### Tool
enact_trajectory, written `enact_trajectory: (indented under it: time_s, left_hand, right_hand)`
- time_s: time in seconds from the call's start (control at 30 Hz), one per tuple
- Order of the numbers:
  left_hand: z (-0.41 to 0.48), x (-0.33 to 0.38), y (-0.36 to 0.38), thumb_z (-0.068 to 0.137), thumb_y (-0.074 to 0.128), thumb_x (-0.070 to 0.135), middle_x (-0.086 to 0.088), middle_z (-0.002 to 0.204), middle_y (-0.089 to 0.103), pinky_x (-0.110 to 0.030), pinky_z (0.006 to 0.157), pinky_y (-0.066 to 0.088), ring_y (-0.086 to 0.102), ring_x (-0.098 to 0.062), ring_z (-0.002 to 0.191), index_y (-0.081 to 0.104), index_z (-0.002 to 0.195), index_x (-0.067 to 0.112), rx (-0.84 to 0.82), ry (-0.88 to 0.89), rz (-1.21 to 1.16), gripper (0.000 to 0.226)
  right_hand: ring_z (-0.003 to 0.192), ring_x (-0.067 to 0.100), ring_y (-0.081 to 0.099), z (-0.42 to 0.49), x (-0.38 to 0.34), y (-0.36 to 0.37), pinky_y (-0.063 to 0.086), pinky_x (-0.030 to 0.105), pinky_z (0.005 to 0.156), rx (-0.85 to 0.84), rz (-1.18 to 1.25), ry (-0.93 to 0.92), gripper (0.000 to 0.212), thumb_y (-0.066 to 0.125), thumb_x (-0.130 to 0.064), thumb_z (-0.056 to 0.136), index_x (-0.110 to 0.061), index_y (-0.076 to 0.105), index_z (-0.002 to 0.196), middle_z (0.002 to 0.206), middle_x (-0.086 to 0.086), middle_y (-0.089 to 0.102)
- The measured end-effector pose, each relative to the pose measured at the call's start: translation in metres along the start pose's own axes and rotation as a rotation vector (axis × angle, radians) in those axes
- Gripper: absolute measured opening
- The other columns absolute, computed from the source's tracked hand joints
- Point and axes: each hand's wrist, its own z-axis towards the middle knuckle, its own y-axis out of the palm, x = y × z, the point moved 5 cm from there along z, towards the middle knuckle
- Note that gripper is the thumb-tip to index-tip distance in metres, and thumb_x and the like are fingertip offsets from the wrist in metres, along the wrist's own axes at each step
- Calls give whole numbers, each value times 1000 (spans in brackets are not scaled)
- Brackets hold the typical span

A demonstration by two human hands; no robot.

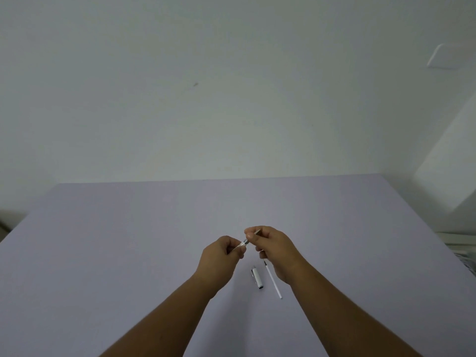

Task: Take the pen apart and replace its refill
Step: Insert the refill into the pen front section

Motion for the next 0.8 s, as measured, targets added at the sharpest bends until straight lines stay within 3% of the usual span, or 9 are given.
enact_trajectory:
  time_s: [0.07, 0.17, 0.3, 0.43, 0.57, 0.67, 0.8]
  left_hand:
    - [-1, 3, 1, 90, 57, 32, 6, 74, 62, -17, 55, 39, 51, -7, 63, 60, 77, 26, -4, 13, 14, 15]
    - [-3, 4, 3, 91, 56, 32, 5, 76, 63, -16, 56, 39, 52, -6, 65, 61, 81, 24, -8, 21, 18, 13]
    - [-2, 3, 0, 91, 56, 31, 2, 76, 63, -18, 56, 41, 51, -9, 64, 61, 80, 23, 14, -4, 11, 14]
    - [-4, 4, 3, 91, 56, 31, 1, 81, 66, -17, 57, 40, 53, -8, 66, 62, 84, 21, 0, 4, 8, 13]
    - [-2, 3, -2, 91, 56, 31, 3, 75, 61, -18, 56, 39, 50, -9, 64, 62, 84, 20, 25, -11, 13, 14]
    - [-3, 5, 0, 92, 56, 31, 5, 74, 60, -17, 57, 39, 50, -8, 64, 62, 86, 19, 15, 7, 23, 14]
    - [-1, 5, -2, 92, 55, 31, 4, 73, 59, -18, 55, 38, 49, -9, 63, 63, 87, 18, 41, -12, 26, 16]
  right_hand:
    - [65, 13, 49, 1, 1, -1, 45, 27, 63, 20, -29, 21, 16, 69, -35, 80, -20, 70, 74, 71, -5, 61]
    - [60, 13, 47, 1, 5, -1, 45, 26, 59, 66, -93, 95, 38, 69, -52, 74, -14, 63, 75, 68, -4, 57]
    - [73, 12, 53, 0, 4, -1, 47, 27, 67, -13, 39, 30, 6, 68, -31, 81, -27, 72, 81, 82, -5, 66]
    - [63, 13, 46, 1, 6, -2, 44, 27, 61, 33, -32, 108, 28, 72, -44, 74, -17, 65, 74, 72, -1, 58]
    - [74, 14, 52, 1, 6, -1, 47, 27, 68, -41, 87, 52, 5, 68, -26, 82, -23, 73, 83, 83, -1, 64]
    - [62, 14, 46, 3, 6, -4, 45, 27, 62, 21, -6, 75, 19, 72, -36, 77, -25, 68, 63, 67, 0, 56]
    - [74, 13, 52, 2, 6, -3, 47, 28, 68, -57, 62, 38, 5, 67, -27, 82, -28, 72, 85, 83, -3, 64]
